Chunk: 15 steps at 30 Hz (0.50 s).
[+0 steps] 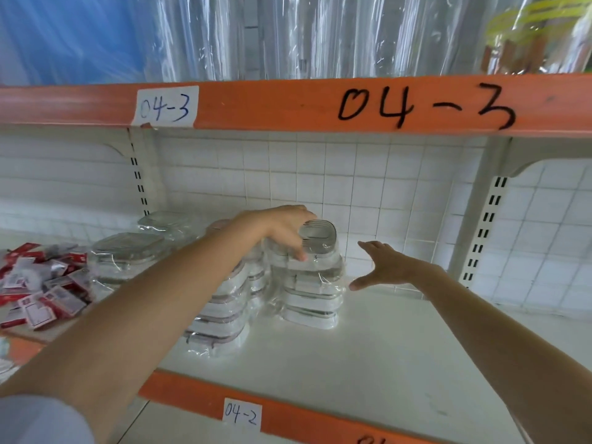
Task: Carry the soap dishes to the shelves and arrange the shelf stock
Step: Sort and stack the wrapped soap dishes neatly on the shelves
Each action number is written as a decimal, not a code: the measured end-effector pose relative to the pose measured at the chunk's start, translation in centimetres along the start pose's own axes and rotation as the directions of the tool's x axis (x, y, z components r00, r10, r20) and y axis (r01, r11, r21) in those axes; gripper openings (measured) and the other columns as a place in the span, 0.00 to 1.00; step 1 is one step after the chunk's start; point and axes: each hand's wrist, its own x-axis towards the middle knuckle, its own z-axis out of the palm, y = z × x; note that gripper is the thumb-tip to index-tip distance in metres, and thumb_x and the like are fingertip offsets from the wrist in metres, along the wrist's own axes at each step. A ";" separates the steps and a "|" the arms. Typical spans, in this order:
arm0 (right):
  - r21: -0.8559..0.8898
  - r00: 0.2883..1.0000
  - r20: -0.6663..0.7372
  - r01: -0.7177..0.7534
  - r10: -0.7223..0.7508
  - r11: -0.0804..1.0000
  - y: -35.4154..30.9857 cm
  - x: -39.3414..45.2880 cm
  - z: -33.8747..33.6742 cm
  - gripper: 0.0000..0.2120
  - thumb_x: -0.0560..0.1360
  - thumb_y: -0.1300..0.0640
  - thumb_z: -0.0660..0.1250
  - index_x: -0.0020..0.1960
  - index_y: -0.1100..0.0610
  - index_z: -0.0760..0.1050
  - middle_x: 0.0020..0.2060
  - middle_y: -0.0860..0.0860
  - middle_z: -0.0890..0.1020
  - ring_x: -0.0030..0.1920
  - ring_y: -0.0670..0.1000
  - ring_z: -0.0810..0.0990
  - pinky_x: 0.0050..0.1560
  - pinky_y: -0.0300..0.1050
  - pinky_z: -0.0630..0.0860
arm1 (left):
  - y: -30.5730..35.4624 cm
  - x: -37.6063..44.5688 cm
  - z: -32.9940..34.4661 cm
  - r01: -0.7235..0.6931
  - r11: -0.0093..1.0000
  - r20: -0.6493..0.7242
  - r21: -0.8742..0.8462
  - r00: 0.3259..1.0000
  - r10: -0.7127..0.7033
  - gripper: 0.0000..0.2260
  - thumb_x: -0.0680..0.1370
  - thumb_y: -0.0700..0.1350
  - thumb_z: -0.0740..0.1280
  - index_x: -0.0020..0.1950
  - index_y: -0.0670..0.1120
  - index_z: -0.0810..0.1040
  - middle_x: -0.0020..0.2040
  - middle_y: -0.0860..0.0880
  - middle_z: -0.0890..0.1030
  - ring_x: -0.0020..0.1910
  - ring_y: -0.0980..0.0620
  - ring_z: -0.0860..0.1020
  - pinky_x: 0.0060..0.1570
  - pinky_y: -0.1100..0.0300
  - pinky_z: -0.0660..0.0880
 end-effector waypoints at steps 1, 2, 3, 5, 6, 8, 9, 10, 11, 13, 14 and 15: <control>0.004 1.000 -0.004 -0.008 0.008 1.000 0.5 -0.3 -0.1 0.52 0.68 0.39 0.72 0.78 0.56 0.45 0.77 0.51 0.52 0.76 0.52 0.50 0.74 0.51 0.53 | 0.2 0.4 0.4 -0.003 1.000 -0.002 -0.008 1.000 0.003 0.35 0.69 0.47 0.77 0.72 0.45 0.66 0.66 0.47 0.70 0.65 0.47 0.70 0.65 0.52 0.68; 0.013 1.000 -0.006 -0.013 0.013 1.000 0.9 -0.6 -0.1 0.52 0.68 0.40 0.73 0.78 0.56 0.46 0.77 0.51 0.52 0.76 0.52 0.50 0.74 0.50 0.53 | 0.5 0.8 0.8 -0.004 1.000 -0.004 -0.016 1.000 0.004 0.35 0.69 0.47 0.77 0.73 0.45 0.66 0.67 0.47 0.70 0.65 0.47 0.70 0.65 0.53 0.68; 0.023 1.000 -0.003 -0.015 0.015 1.000 1.3 -0.9 -0.1 0.51 0.68 0.40 0.73 0.78 0.56 0.46 0.77 0.51 0.52 0.76 0.51 0.51 0.74 0.49 0.53 | 0.6 1.1 1.2 -0.002 1.000 -0.003 -0.026 1.000 0.001 0.36 0.69 0.46 0.77 0.73 0.45 0.65 0.67 0.47 0.70 0.65 0.48 0.70 0.66 0.54 0.67; 0.039 1.000 0.012 -0.022 0.022 0.999 1.8 -1.3 0.1 0.51 0.68 0.40 0.73 0.78 0.56 0.47 0.76 0.50 0.54 0.76 0.51 0.52 0.74 0.48 0.53 | 0.8 1.8 1.8 0.006 0.999 0.022 -0.039 1.000 -0.005 0.36 0.70 0.45 0.76 0.74 0.45 0.64 0.69 0.48 0.69 0.67 0.48 0.69 0.67 0.55 0.66; 0.041 0.999 0.019 -0.031 0.030 0.999 2.1 -1.4 0.2 0.51 0.67 0.40 0.73 0.78 0.55 0.48 0.76 0.50 0.54 0.76 0.51 0.53 0.74 0.48 0.54 | 0.8 2.1 2.0 0.012 0.999 0.048 -0.042 0.999 -0.010 0.36 0.70 0.44 0.76 0.74 0.46 0.63 0.70 0.48 0.69 0.68 0.47 0.68 0.67 0.55 0.66; 0.028 0.998 0.040 -0.051 0.050 0.998 2.5 -1.7 0.8 0.50 0.68 0.40 0.73 0.78 0.55 0.49 0.76 0.51 0.56 0.75 0.51 0.56 0.74 0.47 0.55 | 0.8 2.7 2.2 0.029 0.999 0.122 -0.044 0.992 -0.024 0.37 0.72 0.42 0.74 0.77 0.47 0.59 0.74 0.49 0.65 0.72 0.47 0.65 0.70 0.54 0.63; 0.009 0.997 0.050 -0.057 0.056 0.998 2.6 -1.7 1.1 0.49 0.68 0.40 0.72 0.78 0.56 0.49 0.76 0.51 0.57 0.75 0.51 0.57 0.74 0.47 0.56 | 0.8 2.8 2.2 0.041 0.999 0.161 -0.031 0.986 -0.036 0.39 0.73 0.42 0.73 0.78 0.48 0.55 0.77 0.49 0.60 0.74 0.48 0.61 0.72 0.55 0.59; -0.013 0.996 0.059 -0.060 0.061 0.998 2.7 -1.8 1.4 0.49 0.68 0.39 0.72 0.77 0.56 0.50 0.75 0.51 0.58 0.75 0.51 0.57 0.74 0.47 0.56 | 0.9 3.0 2.2 0.051 0.999 0.193 -0.010 0.980 -0.048 0.40 0.75 0.42 0.71 0.79 0.48 0.50 0.79 0.50 0.54 0.77 0.49 0.56 0.74 0.54 0.55; -0.032 0.996 0.067 -0.060 0.062 0.998 2.6 -2.0 1.7 0.48 0.69 0.39 0.72 0.77 0.57 0.51 0.75 0.52 0.59 0.75 0.51 0.58 0.73 0.47 0.56 | 0.9 3.1 2.3 0.058 0.998 0.214 0.014 0.975 -0.059 0.41 0.76 0.42 0.70 0.80 0.48 0.46 0.79 0.51 0.49 0.78 0.50 0.51 0.75 0.55 0.51; -0.060 0.995 0.078 -0.057 0.061 0.997 2.6 -2.2 2.4 0.46 0.70 0.40 0.71 0.77 0.58 0.52 0.74 0.53 0.61 0.74 0.52 0.59 0.73 0.46 0.58 | 1.2 3.0 2.3 0.055 0.997 0.218 0.056 0.974 -0.066 0.40 0.77 0.41 0.67 0.79 0.47 0.43 0.79 0.50 0.44 0.78 0.52 0.46 0.76 0.57 0.46; -0.078 0.995 0.079 -0.054 0.060 0.995 2.5 -2.4 2.7 0.45 0.70 0.42 0.71 0.77 0.58 0.53 0.74 0.53 0.62 0.73 0.52 0.61 0.72 0.46 0.59 | 1.4 2.9 2.4 0.048 0.997 0.206 0.065 0.977 -0.060 0.39 0.77 0.41 0.66 0.79 0.46 0.43 0.79 0.50 0.44 0.78 0.53 0.46 0.76 0.59 0.46; -0.105 0.996 0.073 -0.046 0.054 0.993 2.5 -2.5 3.0 0.43 0.71 0.43 0.71 0.76 0.59 0.54 0.73 0.54 0.63 0.72 0.53 0.62 0.71 0.47 0.60 | 1.7 2.6 2.5 0.037 0.997 0.186 0.068 0.981 -0.049 0.38 0.77 0.40 0.65 0.79 0.45 0.44 0.79 0.49 0.44 0.78 0.53 0.46 0.75 0.60 0.46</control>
